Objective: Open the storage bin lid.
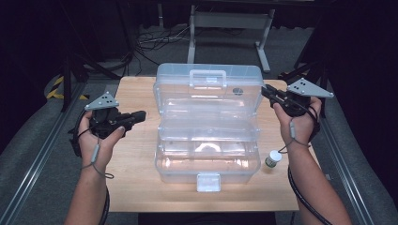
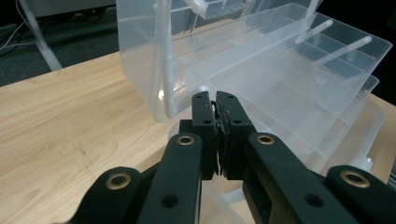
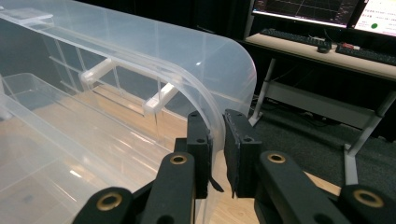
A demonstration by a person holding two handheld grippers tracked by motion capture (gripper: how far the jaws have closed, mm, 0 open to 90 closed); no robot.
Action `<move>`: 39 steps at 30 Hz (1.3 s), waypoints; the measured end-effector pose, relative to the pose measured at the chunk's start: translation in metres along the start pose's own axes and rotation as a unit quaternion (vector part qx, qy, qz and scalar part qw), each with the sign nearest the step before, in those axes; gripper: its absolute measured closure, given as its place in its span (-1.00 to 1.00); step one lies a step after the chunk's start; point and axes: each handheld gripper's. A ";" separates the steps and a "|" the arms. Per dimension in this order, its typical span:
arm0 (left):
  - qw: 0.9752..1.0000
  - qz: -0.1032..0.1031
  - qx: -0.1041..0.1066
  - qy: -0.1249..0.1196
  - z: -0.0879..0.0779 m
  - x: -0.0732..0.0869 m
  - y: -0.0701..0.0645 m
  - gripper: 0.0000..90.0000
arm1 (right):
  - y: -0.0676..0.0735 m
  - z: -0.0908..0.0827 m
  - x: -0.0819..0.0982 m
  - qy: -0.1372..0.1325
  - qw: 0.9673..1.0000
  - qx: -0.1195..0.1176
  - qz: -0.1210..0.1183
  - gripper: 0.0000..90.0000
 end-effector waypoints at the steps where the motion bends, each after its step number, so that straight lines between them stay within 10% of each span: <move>1: 1.000 -0.002 -0.002 0.001 0.000 0.001 0.001 0.93 | -0.001 0.001 -0.001 0.001 1.000 0.002 0.001 0.82; 39: 0.998 -0.043 -0.042 0.025 -0.019 0.029 0.019 0.89 | -0.028 0.037 -0.007 0.013 0.999 0.020 0.026 0.89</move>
Point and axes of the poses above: each handheld gripper's, and its own axes: z roughly forward along the jaws, x roughly out of its underside, y roughly to its left, and after that the axes turned 11 degrees about -x, right-handed
